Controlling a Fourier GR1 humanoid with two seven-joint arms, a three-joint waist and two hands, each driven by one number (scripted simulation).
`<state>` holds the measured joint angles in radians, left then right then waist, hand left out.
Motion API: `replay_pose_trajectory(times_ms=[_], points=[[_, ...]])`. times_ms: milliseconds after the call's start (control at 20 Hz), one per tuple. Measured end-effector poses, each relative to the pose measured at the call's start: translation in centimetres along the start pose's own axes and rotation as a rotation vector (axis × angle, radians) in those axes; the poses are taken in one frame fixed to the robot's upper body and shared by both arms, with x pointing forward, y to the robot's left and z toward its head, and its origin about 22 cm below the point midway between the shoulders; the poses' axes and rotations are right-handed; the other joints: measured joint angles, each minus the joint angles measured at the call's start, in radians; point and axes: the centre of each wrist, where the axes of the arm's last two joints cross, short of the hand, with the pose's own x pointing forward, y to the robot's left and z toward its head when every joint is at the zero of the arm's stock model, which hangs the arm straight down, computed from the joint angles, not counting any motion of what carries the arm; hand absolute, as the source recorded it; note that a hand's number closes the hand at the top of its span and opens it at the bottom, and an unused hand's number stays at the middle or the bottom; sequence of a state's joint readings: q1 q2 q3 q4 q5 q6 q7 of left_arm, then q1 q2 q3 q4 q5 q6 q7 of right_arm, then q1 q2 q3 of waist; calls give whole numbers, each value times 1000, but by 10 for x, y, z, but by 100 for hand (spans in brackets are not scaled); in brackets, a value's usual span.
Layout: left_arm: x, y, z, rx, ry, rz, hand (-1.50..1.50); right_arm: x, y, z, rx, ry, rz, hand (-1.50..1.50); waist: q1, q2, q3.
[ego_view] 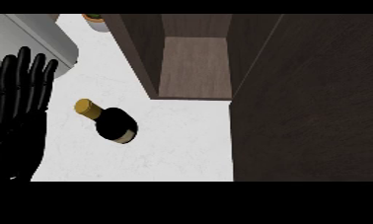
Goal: Pick up the wine, place it into the cabinet and close the cabinet
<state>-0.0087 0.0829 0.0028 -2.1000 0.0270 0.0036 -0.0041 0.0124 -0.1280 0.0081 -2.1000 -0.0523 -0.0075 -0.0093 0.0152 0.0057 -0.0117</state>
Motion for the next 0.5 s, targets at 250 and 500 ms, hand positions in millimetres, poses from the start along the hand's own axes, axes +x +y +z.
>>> replay_pose_trajectory(times_ms=[250,500], points=[[-5,14,-6,-145,-8,135,-150,5,1,8,43,-10,-6,-150,-17,-5,7],[-22,12,3,-282,164,393,-150,11,13,20,198,77,-133,-150,-24,-6,9]])
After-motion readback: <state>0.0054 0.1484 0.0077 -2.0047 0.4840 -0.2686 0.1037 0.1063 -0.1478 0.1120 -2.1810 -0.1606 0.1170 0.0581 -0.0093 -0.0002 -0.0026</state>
